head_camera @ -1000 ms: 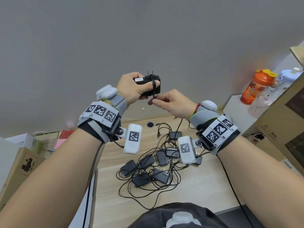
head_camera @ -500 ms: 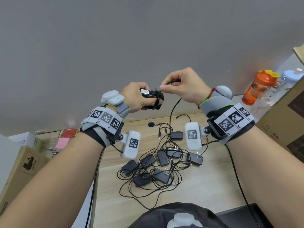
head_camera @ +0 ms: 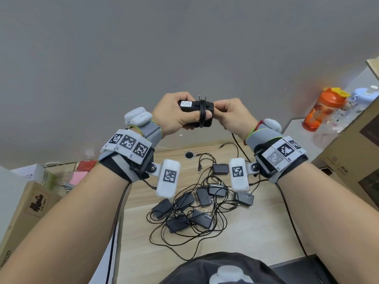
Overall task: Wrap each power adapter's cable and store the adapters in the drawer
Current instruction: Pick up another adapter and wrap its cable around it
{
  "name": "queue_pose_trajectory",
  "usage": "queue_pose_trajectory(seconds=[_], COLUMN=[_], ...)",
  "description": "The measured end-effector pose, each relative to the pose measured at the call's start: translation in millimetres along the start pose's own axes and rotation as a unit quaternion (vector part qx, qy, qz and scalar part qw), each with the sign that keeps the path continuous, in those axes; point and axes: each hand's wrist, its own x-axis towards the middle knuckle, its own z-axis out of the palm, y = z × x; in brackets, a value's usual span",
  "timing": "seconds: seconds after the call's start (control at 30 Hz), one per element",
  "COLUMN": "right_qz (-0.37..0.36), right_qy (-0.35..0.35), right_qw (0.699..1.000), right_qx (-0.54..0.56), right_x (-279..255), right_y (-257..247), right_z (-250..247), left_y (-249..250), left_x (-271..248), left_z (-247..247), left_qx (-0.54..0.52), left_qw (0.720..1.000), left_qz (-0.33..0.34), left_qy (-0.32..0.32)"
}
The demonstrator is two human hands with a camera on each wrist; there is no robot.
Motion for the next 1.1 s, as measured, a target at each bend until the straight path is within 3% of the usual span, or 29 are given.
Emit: queue_pose_trajectory(seconds=[0.27, 0.4, 0.77, 1.1], right_qz=[-0.005, -0.015, -0.056, -0.033], right_qy=[-0.079, -0.079, -0.026, 0.003], right_qw=[0.993, 0.99, 0.994, 0.999], right_qx=[-0.085, -0.113, -0.095, -0.023], right_x=[-10.1, -8.7, 6.4, 14.4], right_y=[9.6, 1.8, -11.0, -2.1], right_z=[19.2, 20.5, -4.4, -10.4], left_y=[-5.4, -17.5, -34.4, -15.7], left_x=[11.1, 15.6, 9.2, 2.4], left_z=[-6.4, -12.3, -16.1, -4.8], left_qx=[-0.087, -0.024, 0.145, 0.108], left_qw=[0.989, 0.989, 0.986, 0.992], left_qz=[-0.04, -0.058, -0.069, -0.03], left_qy=[0.114, 0.132, 0.034, -0.059])
